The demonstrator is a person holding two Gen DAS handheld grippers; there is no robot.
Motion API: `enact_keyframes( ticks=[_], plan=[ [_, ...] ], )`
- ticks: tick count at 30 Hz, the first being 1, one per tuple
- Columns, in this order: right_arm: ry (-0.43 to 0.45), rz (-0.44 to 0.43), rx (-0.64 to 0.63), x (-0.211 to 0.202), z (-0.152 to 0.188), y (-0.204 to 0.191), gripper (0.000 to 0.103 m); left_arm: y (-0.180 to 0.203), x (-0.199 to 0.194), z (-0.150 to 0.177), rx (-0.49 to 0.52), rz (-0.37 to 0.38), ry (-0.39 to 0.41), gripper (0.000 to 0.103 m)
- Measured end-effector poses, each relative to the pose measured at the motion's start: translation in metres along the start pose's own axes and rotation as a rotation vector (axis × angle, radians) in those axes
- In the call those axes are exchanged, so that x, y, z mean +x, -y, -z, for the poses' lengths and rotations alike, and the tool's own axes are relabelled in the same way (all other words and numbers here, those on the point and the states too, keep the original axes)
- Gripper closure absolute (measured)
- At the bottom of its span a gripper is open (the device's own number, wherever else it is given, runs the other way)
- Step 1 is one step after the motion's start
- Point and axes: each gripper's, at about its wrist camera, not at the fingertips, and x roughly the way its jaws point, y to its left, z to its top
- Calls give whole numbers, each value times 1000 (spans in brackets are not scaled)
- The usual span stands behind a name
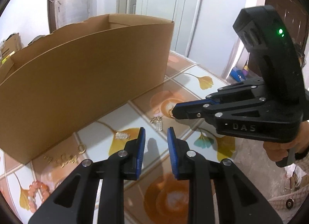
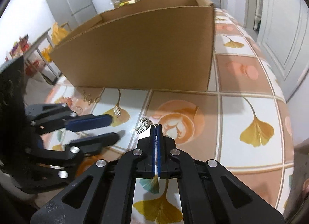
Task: Organize jewelry
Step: 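Close the right gripper on a small gold charm, then lift both held charms and carry both grippers over the box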
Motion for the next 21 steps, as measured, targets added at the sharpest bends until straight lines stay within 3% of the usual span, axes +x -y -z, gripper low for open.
enact_keyframes(
  ticks=[10, 15, 21],
  plan=[
    [20, 0, 27, -4, 6, 14, 103, 5, 25, -9, 56, -37, -53, 81],
    [29, -18, 40, -2, 7, 16, 103, 11, 29, -11, 88, -79, -50, 97],
    [40, -32, 46, -3, 8, 18, 103, 13, 28, -10, 103, -94, -48, 98]
  ],
)
